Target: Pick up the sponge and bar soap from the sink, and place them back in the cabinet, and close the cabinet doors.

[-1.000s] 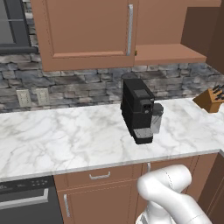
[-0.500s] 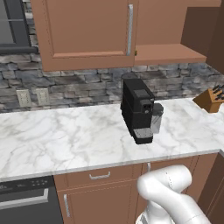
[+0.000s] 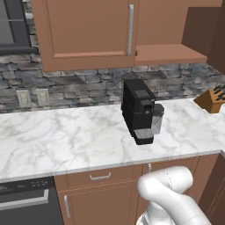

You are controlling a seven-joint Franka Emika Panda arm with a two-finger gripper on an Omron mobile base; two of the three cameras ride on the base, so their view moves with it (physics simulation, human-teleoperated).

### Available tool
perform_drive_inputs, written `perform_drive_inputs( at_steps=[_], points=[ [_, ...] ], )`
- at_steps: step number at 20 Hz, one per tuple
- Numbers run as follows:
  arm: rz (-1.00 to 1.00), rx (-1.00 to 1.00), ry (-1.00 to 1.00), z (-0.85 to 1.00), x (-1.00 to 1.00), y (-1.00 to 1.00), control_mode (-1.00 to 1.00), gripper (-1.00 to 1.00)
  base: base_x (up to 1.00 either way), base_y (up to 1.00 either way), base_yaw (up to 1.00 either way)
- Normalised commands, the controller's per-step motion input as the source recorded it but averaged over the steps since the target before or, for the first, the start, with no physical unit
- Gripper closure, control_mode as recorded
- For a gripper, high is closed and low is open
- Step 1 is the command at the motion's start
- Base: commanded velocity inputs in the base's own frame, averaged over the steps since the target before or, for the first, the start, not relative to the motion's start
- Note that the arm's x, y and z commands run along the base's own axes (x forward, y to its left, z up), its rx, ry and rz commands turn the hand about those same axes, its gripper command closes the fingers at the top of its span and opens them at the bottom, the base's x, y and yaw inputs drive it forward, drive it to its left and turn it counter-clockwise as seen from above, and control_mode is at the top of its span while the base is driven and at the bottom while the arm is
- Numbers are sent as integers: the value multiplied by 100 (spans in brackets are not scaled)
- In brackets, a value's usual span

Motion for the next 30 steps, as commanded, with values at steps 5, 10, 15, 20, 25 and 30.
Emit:
perform_drive_inputs(
  at_steps=[5, 10, 15, 20, 25, 30],
  points=[
    [1, 5, 3, -11, 6, -13, -100, -100, 0, 0, 0],
    [4, 5, 1, -19, 9, -18, -100, -100, 0, 0, 0],
    [4, 4, 1, -17, 10, -16, -100, -100, 0, 0, 0],
    [4, 3, 3, -8, 17, -8, -100, -100, 0, 0, 0],
    [6, 1, 4, -7, 26, -4, -100, -100, 0, 0, 0],
    [12, 1, 5, -9, 22, 0, -100, -100, 0, 0, 0]
  ],
)
